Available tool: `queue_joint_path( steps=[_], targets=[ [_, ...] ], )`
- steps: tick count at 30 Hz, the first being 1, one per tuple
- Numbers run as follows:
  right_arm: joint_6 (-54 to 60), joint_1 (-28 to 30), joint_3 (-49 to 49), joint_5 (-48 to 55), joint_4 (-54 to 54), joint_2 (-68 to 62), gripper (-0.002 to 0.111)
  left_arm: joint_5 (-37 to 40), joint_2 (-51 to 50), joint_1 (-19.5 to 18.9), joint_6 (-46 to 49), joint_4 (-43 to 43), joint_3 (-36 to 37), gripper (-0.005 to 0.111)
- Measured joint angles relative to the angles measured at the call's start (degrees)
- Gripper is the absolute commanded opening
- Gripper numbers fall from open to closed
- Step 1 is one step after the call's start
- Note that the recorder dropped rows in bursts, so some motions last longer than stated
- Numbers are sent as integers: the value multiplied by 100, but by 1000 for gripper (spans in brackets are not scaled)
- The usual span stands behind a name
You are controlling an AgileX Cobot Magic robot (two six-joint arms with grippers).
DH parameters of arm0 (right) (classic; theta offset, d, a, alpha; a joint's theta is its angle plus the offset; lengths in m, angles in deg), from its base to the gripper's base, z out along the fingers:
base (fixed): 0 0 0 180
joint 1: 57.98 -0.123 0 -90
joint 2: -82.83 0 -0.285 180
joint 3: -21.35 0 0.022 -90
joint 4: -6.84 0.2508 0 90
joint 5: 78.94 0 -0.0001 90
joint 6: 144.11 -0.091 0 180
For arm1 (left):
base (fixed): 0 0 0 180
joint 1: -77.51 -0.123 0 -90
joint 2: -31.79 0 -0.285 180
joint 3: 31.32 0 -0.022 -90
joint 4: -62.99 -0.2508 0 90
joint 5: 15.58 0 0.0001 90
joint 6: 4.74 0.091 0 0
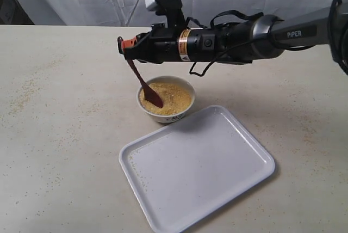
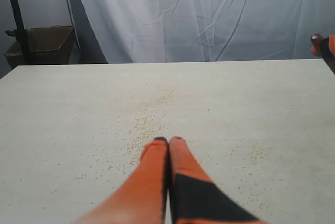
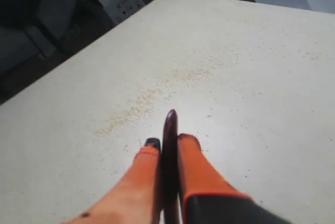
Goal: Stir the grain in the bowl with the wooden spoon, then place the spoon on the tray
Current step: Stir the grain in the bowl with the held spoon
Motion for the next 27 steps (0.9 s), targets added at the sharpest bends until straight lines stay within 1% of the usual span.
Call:
queue_joint_path(
  steps=[5,10,15,22,27],
  targets=[
    [378,-80,0,781,217,-39,3,0,0,0,0,0,0,0],
    [560,55,0,1203,283,110,3,0,0,0,0,0,0,0],
    [1065,107,0,1756,421,496,3,0,0,0,0,0,0,0],
    [1328,154,0,2137,559,356,3,0,0,0,0,0,0,0],
    [1137,154,0,1821,742,56,3,0,0,0,0,0,0,0]
  ],
)
